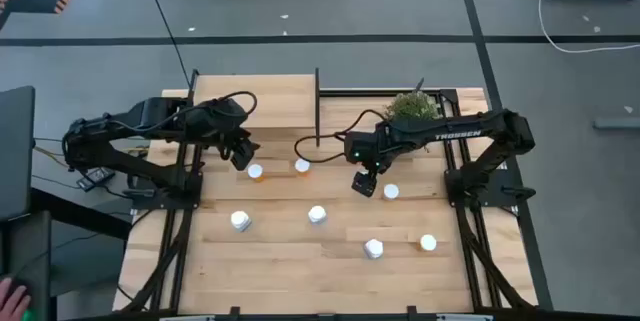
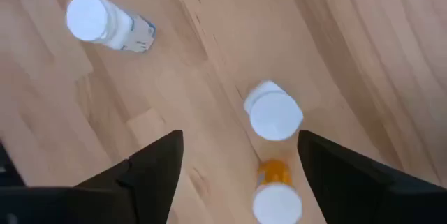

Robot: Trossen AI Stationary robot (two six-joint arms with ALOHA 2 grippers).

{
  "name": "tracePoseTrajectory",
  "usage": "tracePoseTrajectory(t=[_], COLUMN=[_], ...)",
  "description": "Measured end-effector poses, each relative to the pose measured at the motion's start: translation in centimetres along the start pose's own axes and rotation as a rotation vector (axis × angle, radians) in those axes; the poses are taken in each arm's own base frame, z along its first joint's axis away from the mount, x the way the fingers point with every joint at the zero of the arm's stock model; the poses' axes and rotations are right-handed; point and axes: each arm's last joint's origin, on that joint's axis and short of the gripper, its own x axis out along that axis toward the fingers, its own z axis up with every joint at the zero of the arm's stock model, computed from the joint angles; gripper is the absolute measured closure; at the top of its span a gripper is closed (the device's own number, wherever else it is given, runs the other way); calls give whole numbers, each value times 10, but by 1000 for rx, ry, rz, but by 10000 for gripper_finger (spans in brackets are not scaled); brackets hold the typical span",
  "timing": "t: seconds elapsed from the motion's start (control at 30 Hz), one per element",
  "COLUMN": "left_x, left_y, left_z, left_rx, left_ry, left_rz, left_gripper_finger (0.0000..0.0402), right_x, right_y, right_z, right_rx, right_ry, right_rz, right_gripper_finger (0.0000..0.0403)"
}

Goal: Pick and place medicine bottles onto shelf by color
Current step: Put the supplement bottle on the shelf

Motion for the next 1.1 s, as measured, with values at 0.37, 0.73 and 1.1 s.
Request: tracePoseTrajectory(t=[0.37,0.73,1.1], left_x=[0,-1,-1], left_y=[-2,-3,-2], left_z=[-2,-6,-7], left_rx=[4,22,17], left_ry=[12,41,43], left_rz=[-8,1,3], left_gripper_finger=[173,173,173], right_x=[31,51,68], right_y=[-3,-8,-15], right_z=[-12,-15,-23], right_rx=[-170,-198,-220], right_ry=[34,-18,-24], right_rz=[-35,-78,-130], right_gripper_finger=[103,65,63])
